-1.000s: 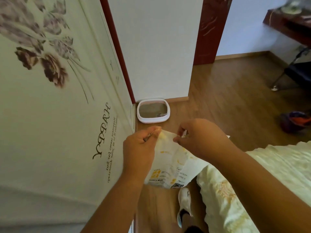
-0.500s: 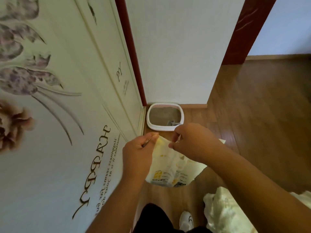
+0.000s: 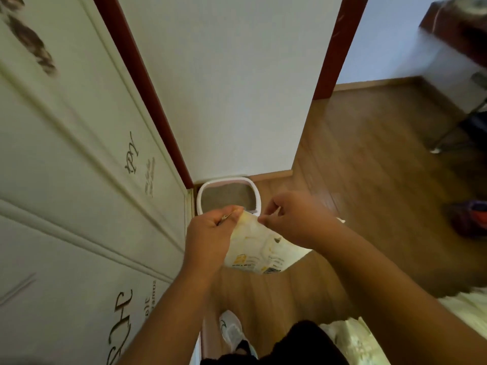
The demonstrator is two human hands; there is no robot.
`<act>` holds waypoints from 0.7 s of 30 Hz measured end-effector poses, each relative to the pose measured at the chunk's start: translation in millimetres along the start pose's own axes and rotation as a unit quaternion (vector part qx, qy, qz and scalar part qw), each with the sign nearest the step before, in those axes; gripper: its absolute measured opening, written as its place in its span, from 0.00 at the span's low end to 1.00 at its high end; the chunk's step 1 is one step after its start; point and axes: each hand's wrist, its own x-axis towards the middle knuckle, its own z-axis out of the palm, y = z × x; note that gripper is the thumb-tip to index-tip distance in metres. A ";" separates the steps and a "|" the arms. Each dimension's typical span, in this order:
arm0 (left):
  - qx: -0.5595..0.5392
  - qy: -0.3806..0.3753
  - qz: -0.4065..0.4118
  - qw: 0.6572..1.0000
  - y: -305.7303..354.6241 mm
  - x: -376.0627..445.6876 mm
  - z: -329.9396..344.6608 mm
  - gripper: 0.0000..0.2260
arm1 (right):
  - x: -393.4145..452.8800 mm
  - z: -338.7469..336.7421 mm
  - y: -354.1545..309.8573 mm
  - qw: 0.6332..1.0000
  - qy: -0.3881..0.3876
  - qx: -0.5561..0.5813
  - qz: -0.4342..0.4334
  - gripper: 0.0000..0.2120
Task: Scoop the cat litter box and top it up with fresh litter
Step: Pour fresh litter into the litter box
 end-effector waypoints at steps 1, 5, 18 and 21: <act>0.003 -0.005 -0.001 1.000 0.5 10.1 0.8 0.04 | 8.7 0.4 0.2 1.000 0.001 0.007 0.004 0.07; 0.016 -0.014 -0.006 1.000 0.9 41.5 10.1 0.04 | 41.6 -2.3 8.1 0.999 0.006 0.025 0.028 0.08; 0.119 0.001 -0.033 0.992 -53.0 114.8 64.3 0.10 | 149.0 28.4 76.9 0.996 -0.081 -0.016 0.038 0.10; 0.132 0.006 -0.052 0.990 -74.4 123.8 82.8 0.08 | 168.7 42.6 101.2 0.992 -0.118 -0.017 0.048 0.10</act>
